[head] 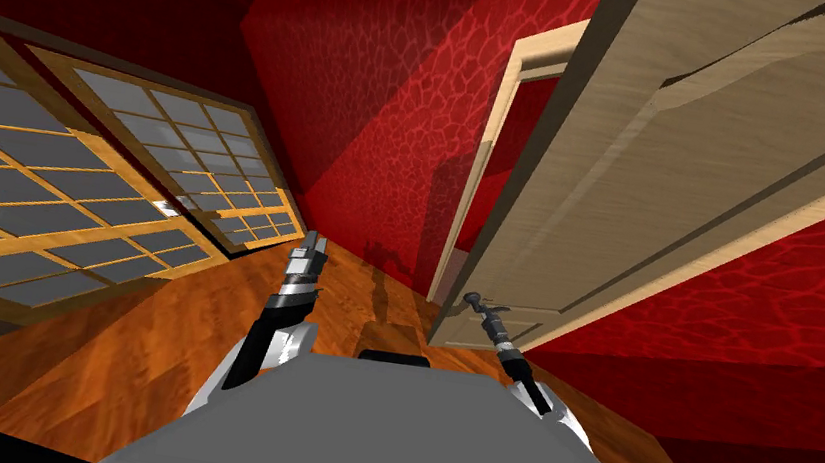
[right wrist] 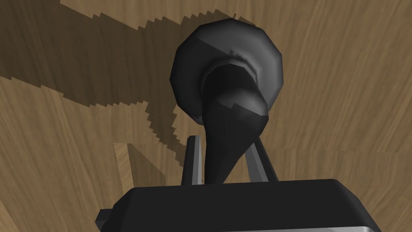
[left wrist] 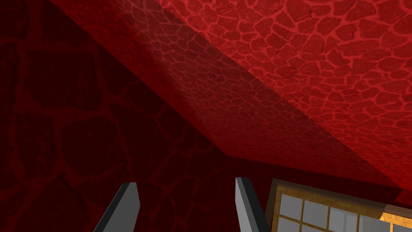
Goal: Pull the door open
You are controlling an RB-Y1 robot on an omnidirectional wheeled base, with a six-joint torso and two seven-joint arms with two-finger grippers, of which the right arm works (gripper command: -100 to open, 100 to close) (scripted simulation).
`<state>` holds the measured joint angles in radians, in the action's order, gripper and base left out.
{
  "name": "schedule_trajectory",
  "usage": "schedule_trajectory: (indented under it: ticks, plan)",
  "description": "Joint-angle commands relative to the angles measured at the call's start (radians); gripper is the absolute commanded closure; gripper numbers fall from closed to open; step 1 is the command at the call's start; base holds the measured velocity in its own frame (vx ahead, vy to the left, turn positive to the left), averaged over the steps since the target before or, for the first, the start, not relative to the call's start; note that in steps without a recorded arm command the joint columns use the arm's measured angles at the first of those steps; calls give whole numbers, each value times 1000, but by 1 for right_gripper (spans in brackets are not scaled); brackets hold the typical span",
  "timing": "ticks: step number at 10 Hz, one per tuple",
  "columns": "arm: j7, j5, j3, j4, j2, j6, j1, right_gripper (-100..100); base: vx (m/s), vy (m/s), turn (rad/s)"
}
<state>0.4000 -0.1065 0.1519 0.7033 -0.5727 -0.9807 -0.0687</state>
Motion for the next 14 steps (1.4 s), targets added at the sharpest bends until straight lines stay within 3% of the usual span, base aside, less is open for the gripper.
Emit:
schedule_trajectory:
  ticks: [1, 4, 5, 6, 14]
  plan:
    - [11, 0, 6, -19, -15, -37, -8, 100, -156, -66, 140]
    - [32, -1, 19, -30, -42, -95, -38, 100, -220, -69, 166]
    - [30, -1, 17, -26, -38, -80, -31, 100, -107, -23, 19]
    - [36, -1, 23, -35, -44, -102, -41, 100, -165, -73, 180]
    - [56, 0, 42, -78, -71, -197, -70, 100, -198, -103, 165]
